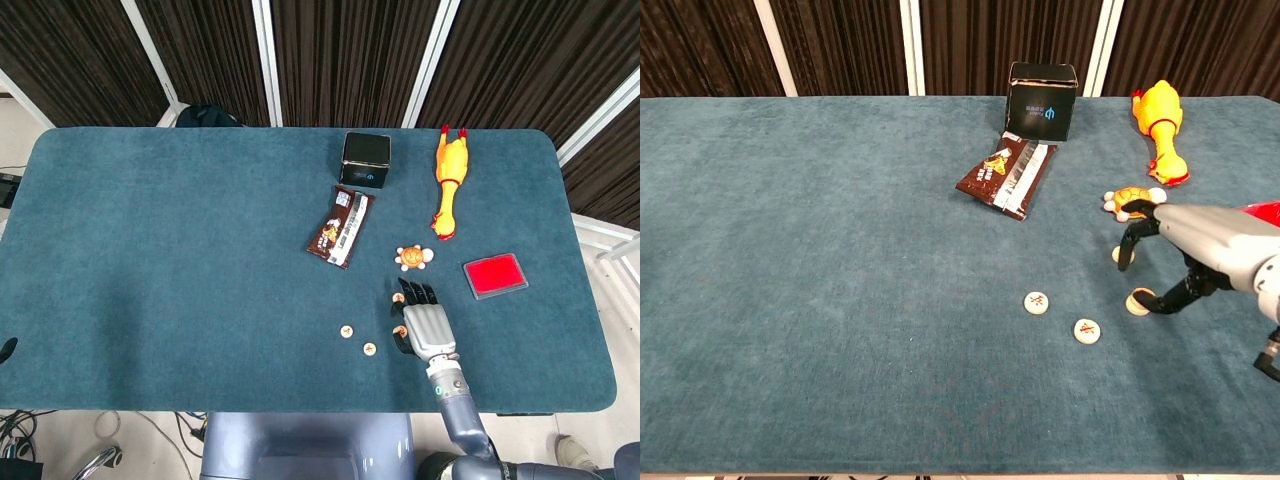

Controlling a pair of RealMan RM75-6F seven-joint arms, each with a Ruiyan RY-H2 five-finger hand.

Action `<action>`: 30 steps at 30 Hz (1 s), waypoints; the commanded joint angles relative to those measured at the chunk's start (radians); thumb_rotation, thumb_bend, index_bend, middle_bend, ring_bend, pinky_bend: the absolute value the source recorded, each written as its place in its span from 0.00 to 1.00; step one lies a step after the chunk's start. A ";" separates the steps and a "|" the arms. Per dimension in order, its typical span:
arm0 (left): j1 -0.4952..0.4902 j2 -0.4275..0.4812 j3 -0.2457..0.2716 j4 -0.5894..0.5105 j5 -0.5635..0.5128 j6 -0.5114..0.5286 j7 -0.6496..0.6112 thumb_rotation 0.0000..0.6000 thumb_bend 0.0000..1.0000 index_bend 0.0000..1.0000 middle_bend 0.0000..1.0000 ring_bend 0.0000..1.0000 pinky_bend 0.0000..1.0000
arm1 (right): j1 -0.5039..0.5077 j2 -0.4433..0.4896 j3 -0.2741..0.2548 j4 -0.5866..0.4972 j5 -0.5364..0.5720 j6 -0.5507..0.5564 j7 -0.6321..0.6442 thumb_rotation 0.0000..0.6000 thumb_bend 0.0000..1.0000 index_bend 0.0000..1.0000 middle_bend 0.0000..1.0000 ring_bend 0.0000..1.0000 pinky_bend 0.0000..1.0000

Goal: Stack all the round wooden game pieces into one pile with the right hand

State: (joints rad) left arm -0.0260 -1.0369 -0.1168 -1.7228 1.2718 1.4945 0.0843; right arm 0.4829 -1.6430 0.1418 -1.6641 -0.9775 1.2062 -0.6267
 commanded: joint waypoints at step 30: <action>-0.001 0.004 -0.005 0.001 -0.014 -0.007 -0.006 1.00 0.19 0.11 0.00 0.00 0.05 | 0.183 -0.086 0.118 0.222 0.282 -0.103 -0.102 1.00 0.42 0.43 0.00 0.00 0.00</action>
State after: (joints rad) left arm -0.0273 -1.0325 -0.1214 -1.7222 1.2577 1.4872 0.0779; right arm 0.6654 -1.7283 0.2598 -1.4422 -0.6954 1.1032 -0.7286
